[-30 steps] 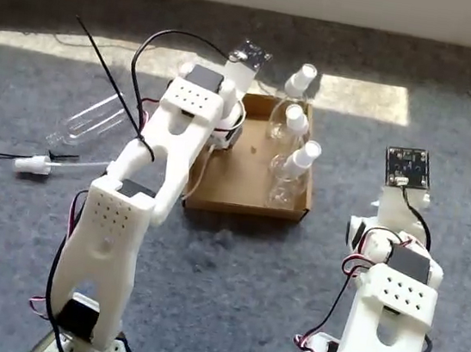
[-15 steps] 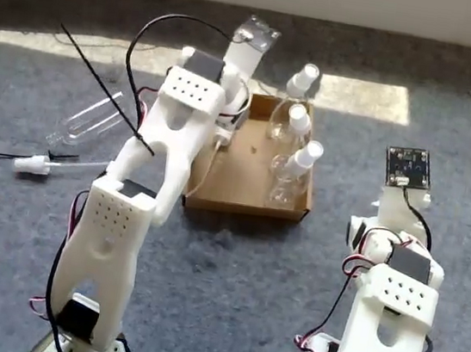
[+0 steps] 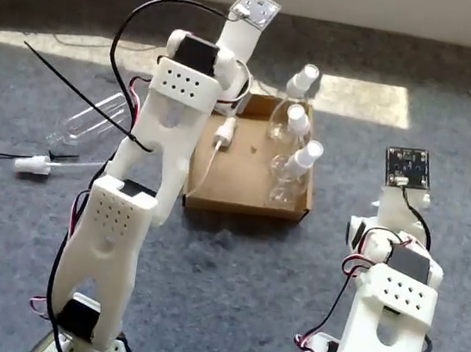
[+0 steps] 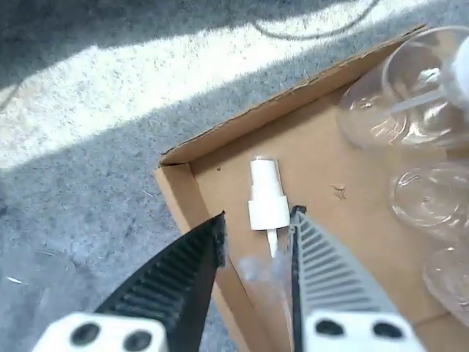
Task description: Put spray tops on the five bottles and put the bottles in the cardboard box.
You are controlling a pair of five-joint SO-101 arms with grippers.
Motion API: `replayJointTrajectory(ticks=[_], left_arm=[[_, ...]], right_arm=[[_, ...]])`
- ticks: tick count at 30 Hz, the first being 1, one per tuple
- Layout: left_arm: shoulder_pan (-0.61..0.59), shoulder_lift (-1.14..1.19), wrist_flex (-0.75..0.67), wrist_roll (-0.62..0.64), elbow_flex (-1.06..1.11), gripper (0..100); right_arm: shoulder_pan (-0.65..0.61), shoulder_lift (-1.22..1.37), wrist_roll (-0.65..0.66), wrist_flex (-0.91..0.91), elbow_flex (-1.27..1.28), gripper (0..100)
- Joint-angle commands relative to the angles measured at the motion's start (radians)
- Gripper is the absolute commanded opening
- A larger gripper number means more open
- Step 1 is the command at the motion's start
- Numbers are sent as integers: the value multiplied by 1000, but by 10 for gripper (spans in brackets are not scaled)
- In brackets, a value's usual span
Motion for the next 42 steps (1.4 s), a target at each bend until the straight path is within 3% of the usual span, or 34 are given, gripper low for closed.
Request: replayJointTrajectory(ticks=[1, 42], left_arm=[[15, 5, -32, 18, -19, 190], [16, 200, -91, 18, -13, 204]], right_arm=[[8, -8, 9, -13, -13, 30], [8, -8, 9, -13, -12, 30]])
